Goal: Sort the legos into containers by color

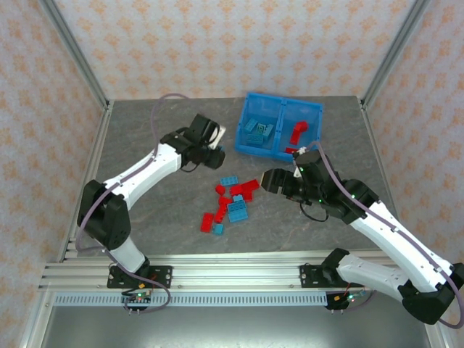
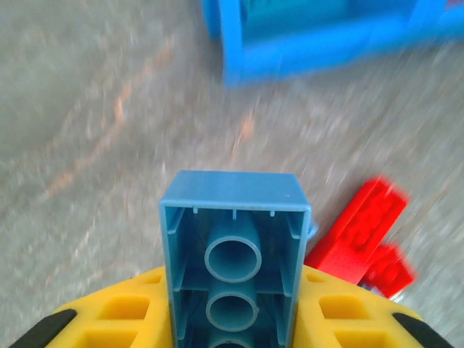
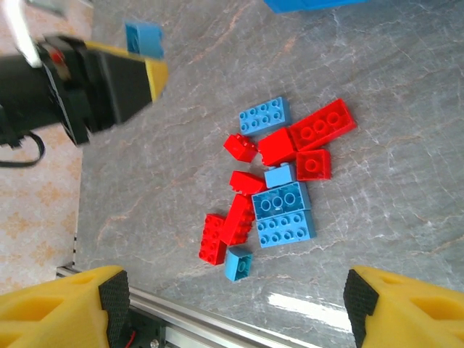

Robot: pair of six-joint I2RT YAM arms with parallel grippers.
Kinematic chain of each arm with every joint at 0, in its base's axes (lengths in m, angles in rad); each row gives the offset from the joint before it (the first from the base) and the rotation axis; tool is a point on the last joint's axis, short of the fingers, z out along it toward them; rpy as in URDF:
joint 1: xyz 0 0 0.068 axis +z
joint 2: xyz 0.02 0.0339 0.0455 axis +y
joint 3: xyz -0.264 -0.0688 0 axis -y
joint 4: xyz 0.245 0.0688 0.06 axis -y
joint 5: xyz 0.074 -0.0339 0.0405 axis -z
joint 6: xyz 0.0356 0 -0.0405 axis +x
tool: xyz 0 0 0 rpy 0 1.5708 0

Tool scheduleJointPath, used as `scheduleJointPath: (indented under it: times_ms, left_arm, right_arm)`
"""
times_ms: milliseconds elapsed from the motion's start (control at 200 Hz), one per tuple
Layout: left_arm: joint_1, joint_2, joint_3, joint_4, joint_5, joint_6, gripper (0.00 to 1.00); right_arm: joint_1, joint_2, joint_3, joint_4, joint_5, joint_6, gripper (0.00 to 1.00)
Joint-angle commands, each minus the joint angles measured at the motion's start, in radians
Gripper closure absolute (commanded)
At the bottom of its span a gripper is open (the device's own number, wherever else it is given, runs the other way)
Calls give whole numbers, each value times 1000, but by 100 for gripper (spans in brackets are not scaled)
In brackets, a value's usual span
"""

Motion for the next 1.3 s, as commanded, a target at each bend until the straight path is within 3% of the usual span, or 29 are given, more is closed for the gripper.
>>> scheduleJointPath:
  times_ms: [0,380,596,671,746,901,1036,1106,1221,1296]
  left_arm:
    - [-18,82,144,82,-49,-106,70]
    - [-37,658,861,168,-86,-92,71]
    - [-51,988,1325,205,-114,-158,65]
    - [-61,1042,1389,234,-180,-148,56]
    - [-61,1043,1388,244,-205,-155,46]
    - [-76,971,1383,167,-226,-149,42]
    - [-97,806,1324,28,-239,-146,42]
    - [-114,642,1138,48,-221,-130,40]
    - [-153,248,595,317,-175,-67,34]
    - [-168,11,331,408,-128,-16,28]
  right_arm:
    - [5,-5,13,51,8,12,21]
    - [5,-64,-34,36,62,21,21]
    - [5,-48,-42,35,71,12,20]
    - [5,-46,-39,25,72,12,20]
    - [5,-50,-42,19,80,14,20]
    - [5,-55,-49,11,85,20,20]
    - [5,-70,-59,10,82,45,20]
    - [5,-87,-78,14,97,59,20]
    - [5,-88,-92,8,128,61,20]
    - [5,-65,-93,6,132,56,21]
